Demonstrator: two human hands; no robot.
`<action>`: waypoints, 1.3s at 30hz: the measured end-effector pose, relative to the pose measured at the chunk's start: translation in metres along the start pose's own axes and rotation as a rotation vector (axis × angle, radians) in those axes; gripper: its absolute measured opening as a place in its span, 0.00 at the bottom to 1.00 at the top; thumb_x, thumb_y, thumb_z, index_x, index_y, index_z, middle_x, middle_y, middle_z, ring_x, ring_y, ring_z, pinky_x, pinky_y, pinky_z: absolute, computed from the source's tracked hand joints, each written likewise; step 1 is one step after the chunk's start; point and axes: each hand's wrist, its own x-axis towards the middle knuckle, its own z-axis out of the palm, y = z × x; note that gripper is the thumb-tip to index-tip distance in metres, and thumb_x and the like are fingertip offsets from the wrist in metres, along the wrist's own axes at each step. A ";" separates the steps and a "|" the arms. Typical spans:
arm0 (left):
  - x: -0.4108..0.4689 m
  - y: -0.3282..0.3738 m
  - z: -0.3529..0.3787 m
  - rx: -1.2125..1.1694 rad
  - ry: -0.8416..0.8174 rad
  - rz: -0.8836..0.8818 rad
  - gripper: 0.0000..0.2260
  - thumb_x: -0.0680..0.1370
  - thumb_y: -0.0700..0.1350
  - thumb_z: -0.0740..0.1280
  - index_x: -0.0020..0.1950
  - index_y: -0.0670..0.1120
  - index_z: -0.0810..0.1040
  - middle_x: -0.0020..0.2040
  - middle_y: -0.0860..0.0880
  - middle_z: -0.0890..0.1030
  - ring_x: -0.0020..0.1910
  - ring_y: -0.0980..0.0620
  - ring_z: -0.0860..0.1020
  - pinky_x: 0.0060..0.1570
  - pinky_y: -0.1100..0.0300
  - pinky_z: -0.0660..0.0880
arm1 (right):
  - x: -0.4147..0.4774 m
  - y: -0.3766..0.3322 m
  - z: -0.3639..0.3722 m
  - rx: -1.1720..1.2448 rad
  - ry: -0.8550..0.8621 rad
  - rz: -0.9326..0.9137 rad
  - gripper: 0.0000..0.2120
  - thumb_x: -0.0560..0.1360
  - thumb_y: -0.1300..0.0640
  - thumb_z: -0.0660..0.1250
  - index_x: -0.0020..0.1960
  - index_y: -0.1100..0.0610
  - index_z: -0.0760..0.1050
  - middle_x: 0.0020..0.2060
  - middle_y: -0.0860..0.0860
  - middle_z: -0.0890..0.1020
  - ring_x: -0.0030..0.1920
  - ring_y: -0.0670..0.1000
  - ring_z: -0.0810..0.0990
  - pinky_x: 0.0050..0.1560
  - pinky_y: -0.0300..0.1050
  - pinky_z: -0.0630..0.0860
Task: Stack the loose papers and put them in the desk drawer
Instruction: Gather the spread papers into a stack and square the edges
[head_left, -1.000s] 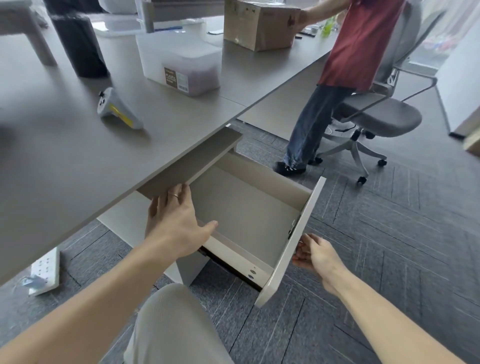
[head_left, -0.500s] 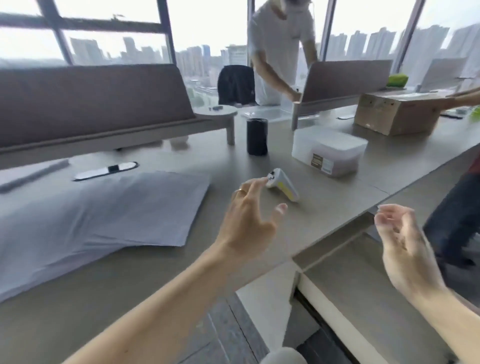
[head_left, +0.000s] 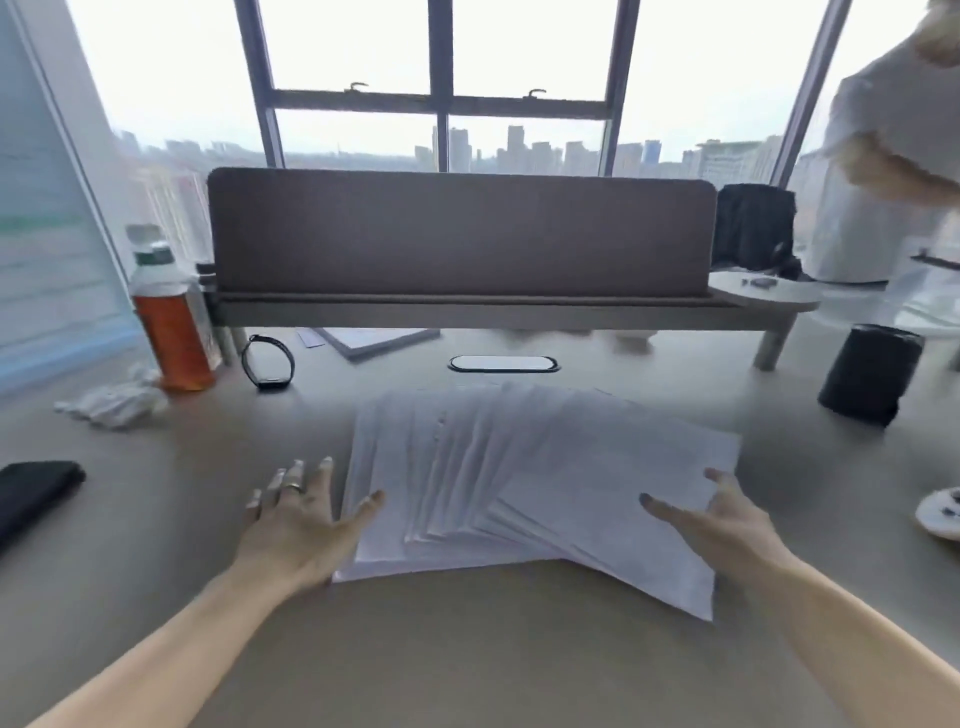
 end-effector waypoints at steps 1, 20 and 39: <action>0.003 0.002 0.001 -0.006 0.006 0.027 0.43 0.77 0.74 0.53 0.85 0.51 0.50 0.86 0.44 0.52 0.85 0.45 0.48 0.81 0.46 0.44 | 0.005 -0.002 0.005 -0.017 0.004 0.010 0.52 0.68 0.42 0.78 0.83 0.53 0.55 0.69 0.58 0.74 0.75 0.61 0.68 0.72 0.55 0.69; 0.037 0.076 -0.024 -0.870 -0.280 -0.105 0.33 0.66 0.55 0.77 0.68 0.43 0.76 0.65 0.40 0.82 0.63 0.38 0.80 0.69 0.42 0.74 | 0.035 -0.051 0.033 0.326 -0.233 -0.030 0.44 0.67 0.55 0.82 0.77 0.64 0.66 0.68 0.55 0.79 0.62 0.57 0.80 0.65 0.50 0.75; -0.016 0.078 -0.063 -0.955 0.274 0.531 0.27 0.72 0.50 0.75 0.70 0.51 0.76 0.62 0.54 0.85 0.62 0.55 0.83 0.63 0.48 0.80 | -0.030 -0.105 0.032 0.671 -0.060 -0.793 0.19 0.76 0.64 0.73 0.66 0.53 0.76 0.56 0.48 0.87 0.58 0.48 0.86 0.57 0.46 0.82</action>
